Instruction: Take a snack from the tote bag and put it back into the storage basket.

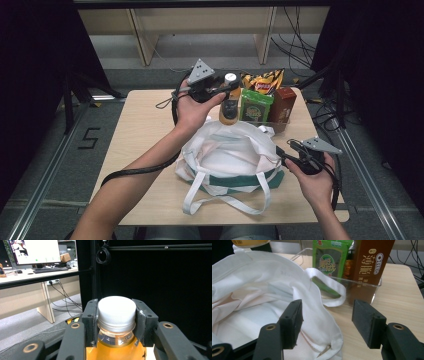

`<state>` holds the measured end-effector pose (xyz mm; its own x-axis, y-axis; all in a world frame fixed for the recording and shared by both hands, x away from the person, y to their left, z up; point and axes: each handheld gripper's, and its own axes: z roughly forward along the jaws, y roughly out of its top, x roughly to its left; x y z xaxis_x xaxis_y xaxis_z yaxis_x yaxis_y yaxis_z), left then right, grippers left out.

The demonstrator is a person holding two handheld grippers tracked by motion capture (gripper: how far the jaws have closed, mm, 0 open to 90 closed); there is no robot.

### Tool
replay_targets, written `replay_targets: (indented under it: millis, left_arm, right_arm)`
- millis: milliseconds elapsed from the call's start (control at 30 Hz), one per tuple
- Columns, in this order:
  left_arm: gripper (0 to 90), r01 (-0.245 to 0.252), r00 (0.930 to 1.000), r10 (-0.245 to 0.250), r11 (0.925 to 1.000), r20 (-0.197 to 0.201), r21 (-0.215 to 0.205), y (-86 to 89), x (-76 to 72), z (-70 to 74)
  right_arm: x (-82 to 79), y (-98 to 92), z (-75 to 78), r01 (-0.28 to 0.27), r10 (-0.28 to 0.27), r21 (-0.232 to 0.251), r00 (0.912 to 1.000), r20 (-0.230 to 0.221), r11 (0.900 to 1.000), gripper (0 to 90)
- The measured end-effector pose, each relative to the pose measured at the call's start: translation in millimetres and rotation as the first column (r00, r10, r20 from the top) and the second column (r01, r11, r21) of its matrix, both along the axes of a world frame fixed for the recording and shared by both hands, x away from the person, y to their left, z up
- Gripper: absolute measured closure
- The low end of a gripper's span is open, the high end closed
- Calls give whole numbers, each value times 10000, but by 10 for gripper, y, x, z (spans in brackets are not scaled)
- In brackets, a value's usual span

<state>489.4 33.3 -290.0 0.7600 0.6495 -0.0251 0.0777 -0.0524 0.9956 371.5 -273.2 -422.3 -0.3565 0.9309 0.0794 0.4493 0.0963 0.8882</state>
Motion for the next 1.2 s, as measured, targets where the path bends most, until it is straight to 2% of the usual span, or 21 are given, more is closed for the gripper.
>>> replay_targets:
  millis: [333, 367, 400, 467, 500, 633, 700, 733, 767, 800, 867, 1033, 1200]
  left_arm:
    - [588, -39, 10000, 39, 10000, 64, 0, -25, 110, 21]
    - [588, -28, 10000, 28, 10000, 67, -10, -30, 119, 23]
    - [588, -27, 10000, 27, 10000, 93, 15, -32, 128, 25]
    - [588, -23, 10000, 23, 10000, 92, 45, -38, 148, 30]
    - [588, -36, 10000, 36, 10000, 91, 18, -41, 158, 32]
    - [588, -48, 9999, 47, 10000, 108, 68, -55, 202, 42]
    - [588, -60, 9999, 60, 10000, 116, 39, -63, 224, 43]
    - [588, -59, 9999, 58, 10000, 130, 70, -63, 233, 45]
    - [588, -60, 9999, 60, 10000, 130, 37, -66, 248, 46]
    - [588, -75, 9999, 74, 10000, 118, 30, -69, 260, 46]
    - [588, -51, 9999, 51, 10000, 131, 42, -75, 283, 43]
    - [588, -19, 10000, 18, 10000, 96, 92, -91, 340, 28]
    - [588, -2, 9999, 1, 9999, 125, 139, -103, 394, -2]
  right_arm:
    - [-8, 5, -5, 58, -56, 89, 9998, -175, 9999, 424]
    - [-18, 11, 2, 75, -69, 217, 9996, -273, 9997, 424]
    - [-21, -5, -1, -28, 28, 0, 9995, -320, 10000, 424]
    - [-17, 4, -8, 47, -45, 104, 9997, -228, 9999, 425]
    - [-7, 11, -22, 181, -180, 112, 9998, -30, 9998, 424]
    - [-9, 13, -22, 141, -141, 185, 9999, -17, 9997, 425]
    - [-6, 4, -30, 83, -83, 75, 10000, 3, 9999, 424]
    - [5, -20, -24, -173, 173, -107, 9998, 33, 9998, 424]
    - [2, -27, -20, -158, 158, -228, 9999, 3, 9996, 424]
    - [-18, 1, -13, 32, -29, 159, 9997, -232, 9999, 424]
    - [3, -29, -19, -177, 178, -156, 9998, 55, 9997, 424]
    - [-20, -6, -17, 43, -40, 165, 9997, -225, 9999, 424]
    - [-13, -10, -23, 34, -32, 172, 9999, -133, 9998, 424]
